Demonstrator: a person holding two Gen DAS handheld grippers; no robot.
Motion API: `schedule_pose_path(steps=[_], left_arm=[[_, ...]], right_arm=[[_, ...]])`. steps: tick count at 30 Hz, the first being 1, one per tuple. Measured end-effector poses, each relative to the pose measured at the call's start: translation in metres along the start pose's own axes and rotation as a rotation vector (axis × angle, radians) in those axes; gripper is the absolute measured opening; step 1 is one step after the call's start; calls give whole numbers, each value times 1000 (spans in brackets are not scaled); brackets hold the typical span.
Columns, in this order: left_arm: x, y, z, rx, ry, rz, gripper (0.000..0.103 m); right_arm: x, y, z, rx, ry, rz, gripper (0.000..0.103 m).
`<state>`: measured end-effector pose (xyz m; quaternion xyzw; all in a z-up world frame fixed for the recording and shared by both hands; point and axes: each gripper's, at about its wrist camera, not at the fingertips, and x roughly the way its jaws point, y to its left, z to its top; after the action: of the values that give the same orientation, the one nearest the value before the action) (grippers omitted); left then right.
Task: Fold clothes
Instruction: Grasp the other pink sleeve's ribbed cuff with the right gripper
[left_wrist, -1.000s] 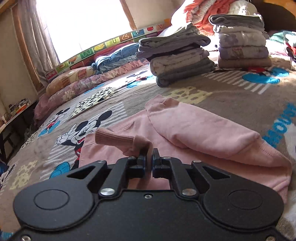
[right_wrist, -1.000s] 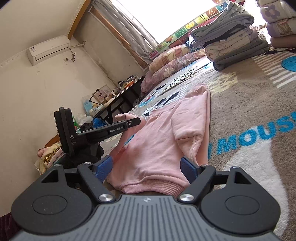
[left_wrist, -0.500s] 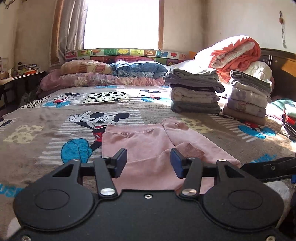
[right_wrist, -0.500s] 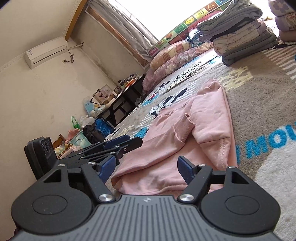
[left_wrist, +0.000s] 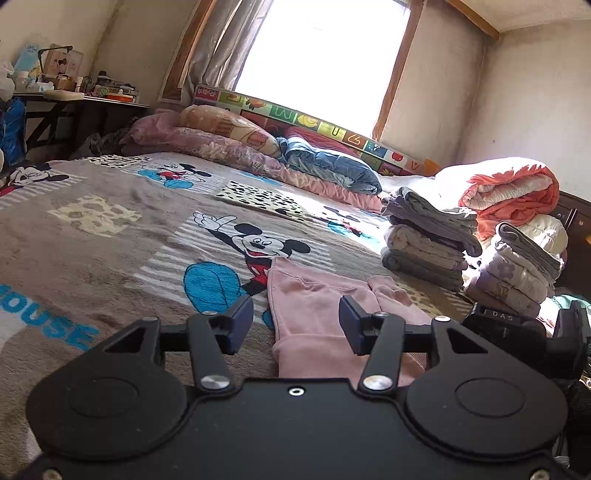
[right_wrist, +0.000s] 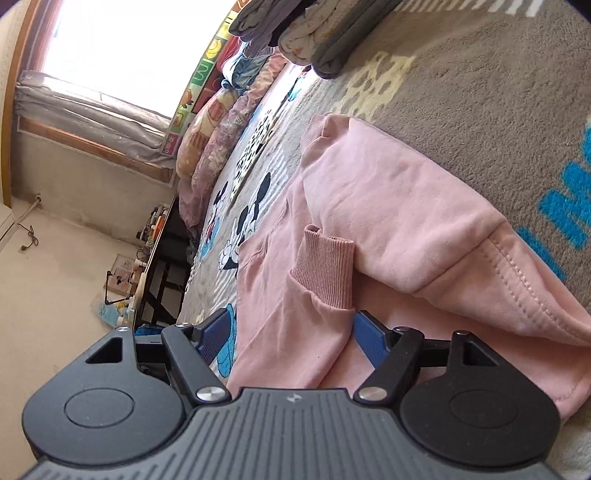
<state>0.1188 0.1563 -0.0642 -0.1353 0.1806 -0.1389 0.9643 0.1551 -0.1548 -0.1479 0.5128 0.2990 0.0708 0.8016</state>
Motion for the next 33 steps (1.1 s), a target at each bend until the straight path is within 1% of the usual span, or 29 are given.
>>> schedule_pose_path(steps=[3, 6, 11, 12, 15, 17, 19, 21, 22, 23, 24, 26, 29, 33], left_arm=[[-2, 4, 3, -17, -5, -5, 51], [-4, 19, 3, -40, -9, -10, 51], [-6, 27, 5, -64, -11, -2, 51], [-6, 31, 5, -70, -12, 5, 51], [-5, 39, 5, -93, -5, 19, 51], [-3, 45, 5, -111, 6, 24, 51], [0, 48, 4, -127, 27, 16, 51], [0, 47, 3, -122, 52, -10, 51], [0, 44, 2, -108, 72, -36, 52], [0, 41, 1, -94, 92, -61, 55], [1, 35, -2, -65, 116, -74, 57], [2, 23, -8, -6, 163, -101, 59], [6, 3, -24, 91, 224, -103, 60], [13, -15, -39, 157, 281, -62, 61]], right_arm=[[7, 0, -1, -25, -28, -40, 71], [11, -2, -3, -31, -45, -40, 71], [20, 2, -5, -58, -75, -31, 73], [23, 4, -4, -71, -77, -40, 72], [29, 9, -4, -117, -84, -65, 68], [32, 11, -4, -148, -89, -79, 58], [35, 13, -3, -170, -82, -85, 32], [32, 14, -3, -181, -77, -70, 23], [29, 17, -3, -191, -77, -57, 20], [26, 19, -3, -201, -78, -45, 18], [23, 23, -2, -216, -82, -31, 14], [16, 30, 1, -237, -89, 0, 13], [7, 41, 11, -251, -98, 43, 9], [-4, 55, 26, -269, -111, 89, 8]])
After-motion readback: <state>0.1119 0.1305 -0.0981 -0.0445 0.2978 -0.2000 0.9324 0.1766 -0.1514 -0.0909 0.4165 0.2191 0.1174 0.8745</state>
